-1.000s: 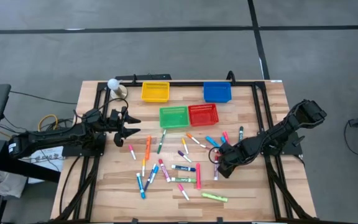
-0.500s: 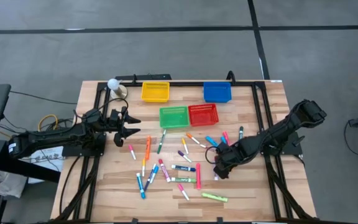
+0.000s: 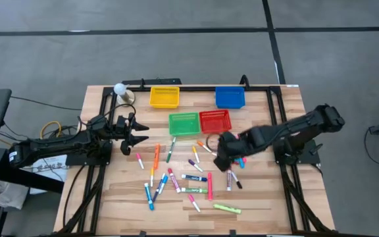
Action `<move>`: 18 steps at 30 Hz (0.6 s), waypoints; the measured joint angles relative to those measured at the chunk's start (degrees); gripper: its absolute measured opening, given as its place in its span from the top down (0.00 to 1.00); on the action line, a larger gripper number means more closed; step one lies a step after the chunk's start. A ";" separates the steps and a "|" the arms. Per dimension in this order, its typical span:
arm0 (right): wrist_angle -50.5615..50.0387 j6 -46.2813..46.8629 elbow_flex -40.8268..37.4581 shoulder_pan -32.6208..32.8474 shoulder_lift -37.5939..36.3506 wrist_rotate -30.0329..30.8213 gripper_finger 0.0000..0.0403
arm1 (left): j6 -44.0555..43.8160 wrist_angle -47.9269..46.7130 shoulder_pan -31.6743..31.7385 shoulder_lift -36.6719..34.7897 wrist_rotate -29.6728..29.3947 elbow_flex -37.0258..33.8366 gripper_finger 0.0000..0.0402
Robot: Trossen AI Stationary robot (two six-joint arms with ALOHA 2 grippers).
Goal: Pick & Place Markers
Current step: Put the right small orange highlighter pen into the blue bin
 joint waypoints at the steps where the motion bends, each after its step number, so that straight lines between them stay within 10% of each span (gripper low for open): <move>1: -0.02 -2.19 1.40 -1.38 0.00 1.67 0.92 | 0.00 0.00 0.00 -0.01 0.00 -0.01 0.49; 18: 0.16 -50.12 11.87 -34.21 -0.04 10.27 0.93 | 0.00 0.00 0.00 -0.02 0.00 0.01 0.49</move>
